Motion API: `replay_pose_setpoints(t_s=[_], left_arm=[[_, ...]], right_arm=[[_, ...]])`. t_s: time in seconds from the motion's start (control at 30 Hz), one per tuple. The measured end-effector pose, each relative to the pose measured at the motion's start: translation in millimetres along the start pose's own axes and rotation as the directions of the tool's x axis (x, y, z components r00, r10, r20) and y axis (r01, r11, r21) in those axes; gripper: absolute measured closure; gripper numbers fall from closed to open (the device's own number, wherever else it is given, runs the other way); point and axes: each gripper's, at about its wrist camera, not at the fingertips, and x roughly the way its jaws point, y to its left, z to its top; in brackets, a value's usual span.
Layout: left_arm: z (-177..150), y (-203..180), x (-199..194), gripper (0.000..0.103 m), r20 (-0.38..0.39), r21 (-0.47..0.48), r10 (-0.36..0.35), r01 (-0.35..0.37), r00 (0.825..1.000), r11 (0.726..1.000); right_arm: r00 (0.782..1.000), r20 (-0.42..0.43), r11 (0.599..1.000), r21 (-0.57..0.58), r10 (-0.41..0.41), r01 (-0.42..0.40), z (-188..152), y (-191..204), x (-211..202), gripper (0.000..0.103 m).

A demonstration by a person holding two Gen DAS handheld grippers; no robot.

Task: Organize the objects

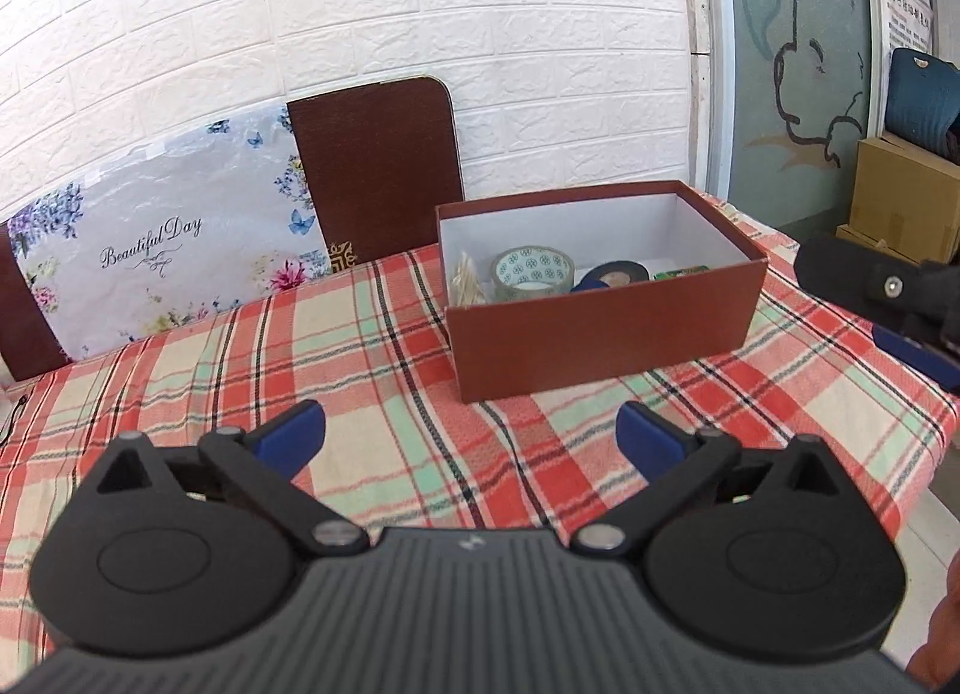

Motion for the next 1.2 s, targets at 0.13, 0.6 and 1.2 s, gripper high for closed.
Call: replay_pose_setpoints(t_s=[0.13, 0.6, 1.2], left_arm=[[-8.9, -1.1, -14.8, 0.000, -0.007, -0.017, 0.012, -0.012, 1.000, 1.000], [-18.3, -5.7, -55.7, 0.000, 0.056, -0.062, 0.069, -0.066, 0.996, 0.996], [-24.6, 2.7, -63.3, 0.000, 0.093, -0.093, 0.172, -0.163, 0.981, 0.982]], right_arm=[[1.000, -0.021, 1.000, 0.010, 0.017, -0.017, -4.4, 1.6, -19.6, 0.010], [0.998, 0.059, 0.994, -0.111, 0.020, -0.013, -6.8, 30.7, -70.6, 0.005], [0.998, 0.054, 0.993, -0.119, 0.014, -0.007, -13.9, 36.2, -71.7, 0.003]])
